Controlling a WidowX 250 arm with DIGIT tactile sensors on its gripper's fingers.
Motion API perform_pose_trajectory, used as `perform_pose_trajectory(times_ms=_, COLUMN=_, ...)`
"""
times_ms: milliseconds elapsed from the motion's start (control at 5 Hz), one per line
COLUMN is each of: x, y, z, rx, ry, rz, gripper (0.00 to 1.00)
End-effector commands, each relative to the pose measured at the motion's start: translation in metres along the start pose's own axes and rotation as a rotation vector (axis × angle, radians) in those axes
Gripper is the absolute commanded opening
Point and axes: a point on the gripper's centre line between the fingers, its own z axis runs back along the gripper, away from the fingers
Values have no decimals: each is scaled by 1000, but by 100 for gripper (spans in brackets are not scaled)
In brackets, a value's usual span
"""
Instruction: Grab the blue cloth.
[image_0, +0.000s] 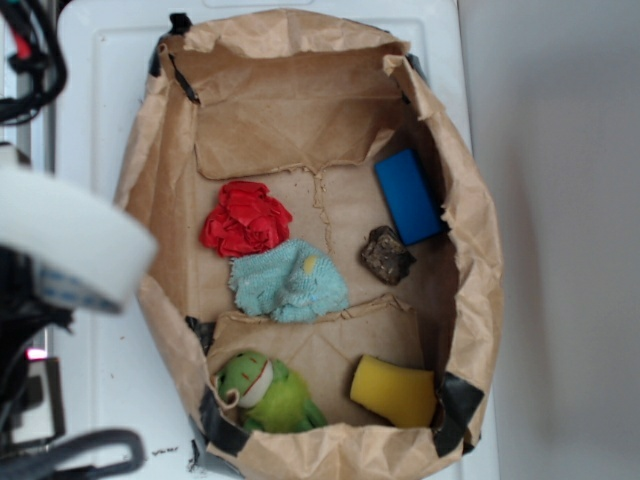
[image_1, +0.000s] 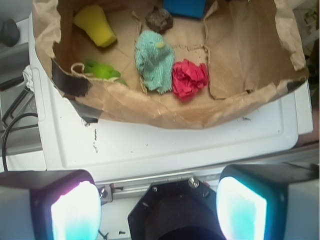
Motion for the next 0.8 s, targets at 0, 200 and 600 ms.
perform_pose_trajectory(times_ms=0, x=45, y=18, z=-5, rx=-23, ry=-63, rz=22, gripper=100)
perform_pose_trajectory(times_ms=200, x=59, y=20, z=-17, rx=-13, ry=-48, rz=33, gripper=100)
perform_pose_trajectory(times_ms=600, x=81, y=26, z=-47, rx=21, ry=-9, rz=71, gripper=100)
